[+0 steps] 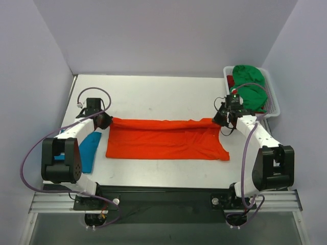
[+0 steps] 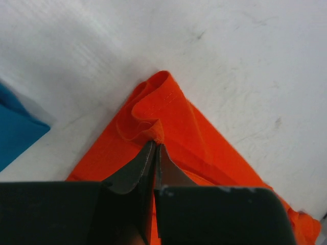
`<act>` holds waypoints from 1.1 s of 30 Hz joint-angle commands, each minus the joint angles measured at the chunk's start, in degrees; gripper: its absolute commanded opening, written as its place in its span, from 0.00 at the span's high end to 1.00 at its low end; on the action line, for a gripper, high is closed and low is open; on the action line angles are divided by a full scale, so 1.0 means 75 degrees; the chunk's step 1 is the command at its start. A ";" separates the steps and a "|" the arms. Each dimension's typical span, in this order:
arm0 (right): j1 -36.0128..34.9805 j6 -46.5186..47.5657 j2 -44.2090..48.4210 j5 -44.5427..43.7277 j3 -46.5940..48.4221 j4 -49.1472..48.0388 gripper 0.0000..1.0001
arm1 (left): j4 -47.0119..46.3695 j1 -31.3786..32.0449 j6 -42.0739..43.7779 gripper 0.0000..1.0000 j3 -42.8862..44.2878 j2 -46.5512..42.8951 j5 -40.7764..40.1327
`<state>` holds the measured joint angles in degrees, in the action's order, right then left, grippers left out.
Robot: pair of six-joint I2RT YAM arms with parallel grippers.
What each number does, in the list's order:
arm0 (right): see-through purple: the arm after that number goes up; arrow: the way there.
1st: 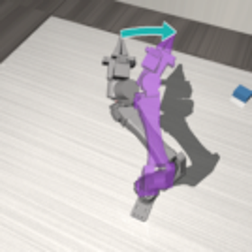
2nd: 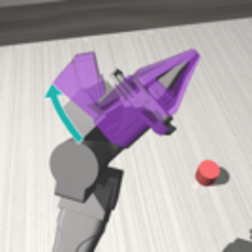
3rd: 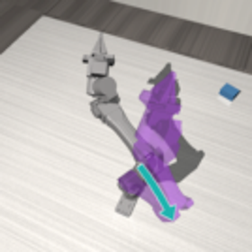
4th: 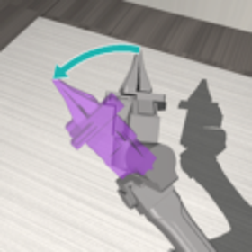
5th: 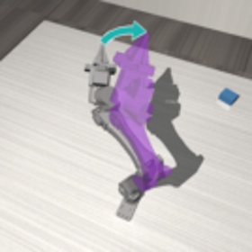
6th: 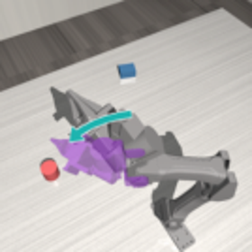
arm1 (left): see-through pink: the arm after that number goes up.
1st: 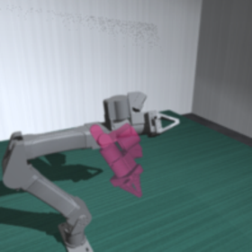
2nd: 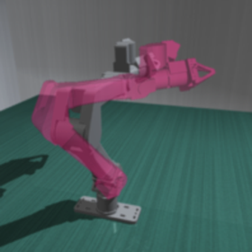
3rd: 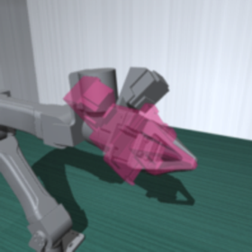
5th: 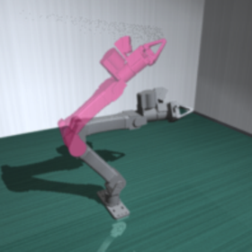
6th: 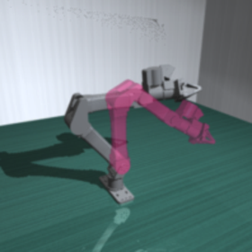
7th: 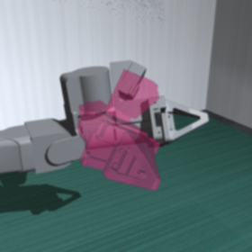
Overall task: Fold and stack the t-shirts
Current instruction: Fold the other side of the tshirt into a rectangle
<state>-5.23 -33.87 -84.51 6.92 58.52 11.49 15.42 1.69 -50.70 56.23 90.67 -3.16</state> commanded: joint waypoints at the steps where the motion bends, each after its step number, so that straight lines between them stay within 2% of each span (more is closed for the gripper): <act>1: -0.0005 -0.0008 0.0381 -0.0008 -0.0630 -0.0101 1.00 | -0.0368 -0.0062 -0.0143 1.00 -0.0500 -0.0558 -0.0177; 7: -0.0005 -0.0055 0.0522 0.0097 -0.1205 -0.0418 1.00 | -0.0497 -0.0108 -0.0143 1.00 -0.1109 -0.0933 -0.0294; 27: 0.0030 -0.0078 0.0967 -0.0044 -0.2036 -0.0570 0.98 | -0.0720 -0.0120 -0.0049 1.00 -0.1988 -0.1320 -0.0200; 32: 0.0088 -0.0090 0.0956 0.0143 -0.2377 -0.0840 0.92 | -0.0919 -0.0132 -0.0014 1.00 -0.2258 -0.1425 -0.0107; 33: 0.0100 -0.0090 0.0944 0.0167 -0.2412 -0.0875 0.91 | -0.0966 -0.0132 -0.0002 0.98 -0.2317 -0.1472 -0.0106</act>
<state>-5.17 -34.46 -78.85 7.88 41.43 5.96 11.84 1.28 -51.42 39.66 82.28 -3.99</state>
